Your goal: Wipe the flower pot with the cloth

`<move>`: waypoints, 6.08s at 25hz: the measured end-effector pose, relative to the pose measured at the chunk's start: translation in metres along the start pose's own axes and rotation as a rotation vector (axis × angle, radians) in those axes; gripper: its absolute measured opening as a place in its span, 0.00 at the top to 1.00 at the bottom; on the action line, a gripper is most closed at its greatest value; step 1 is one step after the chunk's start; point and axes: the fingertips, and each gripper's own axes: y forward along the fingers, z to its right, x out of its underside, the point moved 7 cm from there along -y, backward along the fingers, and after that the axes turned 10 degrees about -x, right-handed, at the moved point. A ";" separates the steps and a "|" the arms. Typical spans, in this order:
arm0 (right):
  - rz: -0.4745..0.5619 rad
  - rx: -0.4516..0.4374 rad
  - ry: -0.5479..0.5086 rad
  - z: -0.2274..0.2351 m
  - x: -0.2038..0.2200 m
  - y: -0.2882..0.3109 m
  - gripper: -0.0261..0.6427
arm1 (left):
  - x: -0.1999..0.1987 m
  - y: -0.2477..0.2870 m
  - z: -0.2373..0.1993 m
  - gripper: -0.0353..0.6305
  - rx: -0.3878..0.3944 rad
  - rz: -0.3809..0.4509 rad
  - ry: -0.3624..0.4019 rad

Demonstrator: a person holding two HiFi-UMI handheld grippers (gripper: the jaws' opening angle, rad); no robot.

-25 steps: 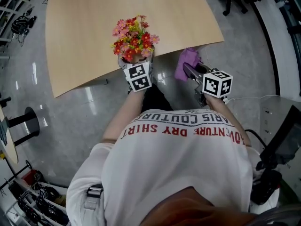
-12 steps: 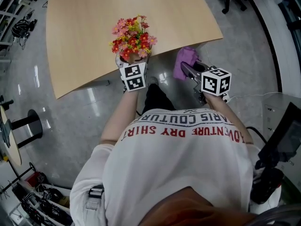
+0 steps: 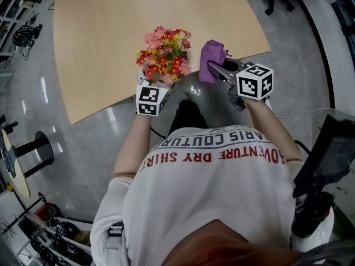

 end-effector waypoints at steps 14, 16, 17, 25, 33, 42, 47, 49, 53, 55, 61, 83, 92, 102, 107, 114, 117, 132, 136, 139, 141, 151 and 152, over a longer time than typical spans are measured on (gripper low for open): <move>-0.094 -0.132 -0.019 0.046 -0.047 0.069 0.89 | -0.002 0.035 -0.034 0.24 0.306 -0.018 0.119; -0.109 -0.145 -0.023 0.044 -0.050 0.077 0.89 | -0.005 0.034 -0.039 0.24 0.322 -0.016 0.118; -0.115 -0.152 -0.025 0.043 -0.051 0.080 0.89 | -0.006 0.034 -0.041 0.24 0.329 -0.016 0.120; -0.184 -0.177 -0.120 0.037 -0.048 0.102 0.89 | -0.006 0.033 -0.051 0.24 0.359 -0.015 0.116; -0.356 -0.092 -0.093 0.059 -0.036 0.120 0.90 | -0.004 0.033 -0.050 0.24 0.365 -0.013 0.113; -0.546 -0.013 0.000 0.073 -0.037 0.137 0.90 | -0.009 0.033 -0.054 0.24 0.395 -0.012 0.115; -0.451 -0.018 0.065 0.077 -0.036 0.129 0.89 | -0.010 0.035 -0.050 0.24 0.373 -0.009 0.095; -0.381 -0.017 0.070 0.079 -0.037 0.119 0.89 | -0.010 0.035 -0.049 0.24 0.349 0.014 0.040; -0.303 -0.010 0.047 0.081 -0.030 0.093 0.89 | 0.001 0.030 -0.045 0.24 0.282 0.000 0.038; -0.273 0.000 0.041 0.071 -0.021 0.078 0.89 | 0.006 0.014 -0.041 0.24 0.239 -0.017 0.012; -0.222 -0.021 0.032 0.018 0.012 0.030 0.89 | 0.010 -0.033 -0.004 0.24 0.028 -0.040 -0.074; -0.146 0.067 0.033 -0.031 0.095 -0.096 0.89 | -0.003 0.006 0.047 0.34 -0.589 -0.038 -0.298; -0.144 0.054 0.038 -0.029 0.094 -0.098 0.89 | 0.000 0.001 0.036 0.34 -0.451 -0.007 -0.232; -0.083 -0.027 0.016 -0.042 0.046 -0.052 0.89 | -0.003 -0.031 0.024 0.35 -0.118 0.031 -0.119; -0.059 -0.079 0.000 -0.014 0.012 -0.017 0.89 | -0.003 -0.013 0.018 0.35 0.002 0.016 -0.067; -0.055 -0.117 -0.007 0.012 -0.018 0.034 0.89 | 0.001 0.000 0.001 0.35 0.133 0.002 0.000; -0.065 -0.127 -0.004 0.021 -0.023 0.052 0.89 | 0.001 0.006 -0.007 0.34 0.142 0.003 0.006; -0.206 -0.088 0.047 0.049 -0.016 0.087 0.89 | 0.006 0.011 -0.015 0.35 0.190 0.006 0.020; -0.344 0.014 0.017 0.058 -0.011 0.095 0.89 | 0.000 0.008 -0.018 0.35 0.199 0.004 0.027; -0.388 0.034 0.030 0.063 -0.008 0.096 0.89 | 0.000 0.009 -0.017 0.35 0.207 -0.001 0.031; -0.398 0.036 0.019 0.064 -0.009 0.098 0.89 | 0.001 0.010 -0.018 0.35 0.205 -0.003 0.036; -0.163 0.052 0.009 0.049 -0.001 0.049 0.89 | 0.008 0.000 -0.007 0.34 0.028 0.032 0.036; -0.152 0.056 0.011 0.045 0.001 0.040 0.89 | 0.007 -0.004 -0.006 0.34 -0.001 0.038 0.006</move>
